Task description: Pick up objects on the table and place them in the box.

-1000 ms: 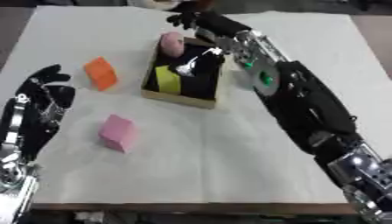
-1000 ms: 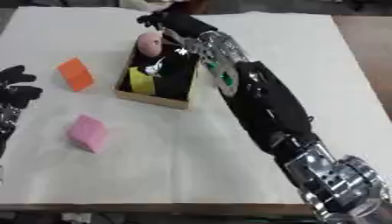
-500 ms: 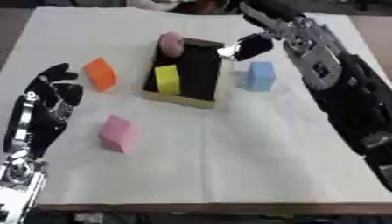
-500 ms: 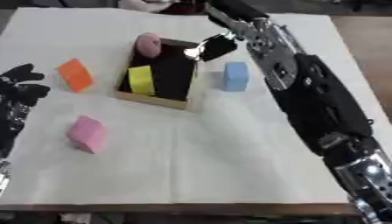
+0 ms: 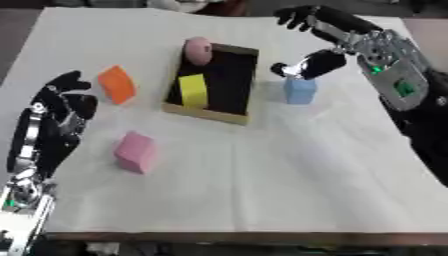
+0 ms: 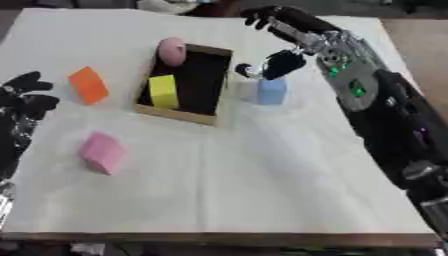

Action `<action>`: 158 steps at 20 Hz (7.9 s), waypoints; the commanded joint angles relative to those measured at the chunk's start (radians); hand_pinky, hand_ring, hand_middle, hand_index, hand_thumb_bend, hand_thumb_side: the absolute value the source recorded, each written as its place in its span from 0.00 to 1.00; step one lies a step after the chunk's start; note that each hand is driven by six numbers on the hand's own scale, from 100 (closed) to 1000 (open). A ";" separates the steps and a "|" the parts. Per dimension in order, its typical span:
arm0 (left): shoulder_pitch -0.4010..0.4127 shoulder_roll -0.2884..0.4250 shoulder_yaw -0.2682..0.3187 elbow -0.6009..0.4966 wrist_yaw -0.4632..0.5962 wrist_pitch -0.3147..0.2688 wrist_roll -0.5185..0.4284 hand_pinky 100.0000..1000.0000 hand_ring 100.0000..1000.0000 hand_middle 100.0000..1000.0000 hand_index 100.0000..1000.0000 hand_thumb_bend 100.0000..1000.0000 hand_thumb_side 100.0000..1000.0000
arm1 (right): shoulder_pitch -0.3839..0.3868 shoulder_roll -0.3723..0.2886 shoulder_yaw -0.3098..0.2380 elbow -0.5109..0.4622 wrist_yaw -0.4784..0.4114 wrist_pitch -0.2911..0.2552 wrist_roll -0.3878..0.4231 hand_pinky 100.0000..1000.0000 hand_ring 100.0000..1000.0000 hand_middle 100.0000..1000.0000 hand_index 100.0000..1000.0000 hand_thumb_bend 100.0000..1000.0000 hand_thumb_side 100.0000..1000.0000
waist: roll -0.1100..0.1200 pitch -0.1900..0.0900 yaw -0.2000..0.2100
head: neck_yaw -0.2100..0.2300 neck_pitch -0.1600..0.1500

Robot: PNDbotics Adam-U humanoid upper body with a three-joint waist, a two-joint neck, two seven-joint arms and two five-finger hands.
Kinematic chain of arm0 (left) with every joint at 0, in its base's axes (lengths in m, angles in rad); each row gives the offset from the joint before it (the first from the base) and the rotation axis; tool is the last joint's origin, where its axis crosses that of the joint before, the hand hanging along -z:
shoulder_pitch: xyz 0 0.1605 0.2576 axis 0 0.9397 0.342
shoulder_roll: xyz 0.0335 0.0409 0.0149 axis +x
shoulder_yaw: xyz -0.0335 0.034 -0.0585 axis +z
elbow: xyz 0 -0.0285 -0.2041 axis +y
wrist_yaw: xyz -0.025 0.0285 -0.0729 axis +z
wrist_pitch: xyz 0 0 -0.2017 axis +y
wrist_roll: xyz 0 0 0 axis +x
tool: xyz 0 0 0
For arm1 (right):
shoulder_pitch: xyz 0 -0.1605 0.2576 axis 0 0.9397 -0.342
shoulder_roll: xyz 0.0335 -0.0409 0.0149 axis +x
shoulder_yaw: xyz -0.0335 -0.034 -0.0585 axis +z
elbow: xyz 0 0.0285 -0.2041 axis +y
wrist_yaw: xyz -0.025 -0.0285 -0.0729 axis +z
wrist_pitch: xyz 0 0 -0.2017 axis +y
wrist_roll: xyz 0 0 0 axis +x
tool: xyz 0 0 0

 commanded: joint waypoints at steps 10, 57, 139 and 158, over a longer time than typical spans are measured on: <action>-0.009 0.008 0.011 -0.014 -0.002 -0.004 0.002 0.68 0.61 0.65 0.84 0.58 0.66 | 0.031 -0.063 -0.031 0.109 0.007 -0.016 0.040 0.81 0.84 0.81 0.94 0.33 0.30 | -0.001 -0.015 0.001 | 0.007 0.005; -0.014 0.002 0.007 -0.015 0.001 -0.005 -0.004 0.68 0.60 0.65 0.84 0.57 0.66 | -0.053 0.034 -0.053 0.166 0.042 -0.078 -0.123 0.77 0.76 0.64 0.65 0.25 0.22 | 0.006 -0.015 0.009 | -0.007 0.005; -0.053 0.461 -0.083 -0.110 -0.253 0.011 -0.369 0.75 0.71 0.73 0.88 0.67 0.40 | 0.202 -0.140 -0.113 -0.459 -0.194 0.068 -0.192 0.82 0.84 0.81 0.95 0.41 0.46 | 0.020 -0.021 -0.031 | 0.044 0.005; -0.184 0.545 -0.249 0.027 -0.335 -0.064 -0.603 0.75 0.73 0.72 0.84 0.53 0.28 | 0.302 -0.139 -0.146 -0.490 -0.238 0.081 -0.220 0.81 0.83 0.81 0.94 0.42 0.46 | 0.032 -0.028 -0.063 | 0.057 0.005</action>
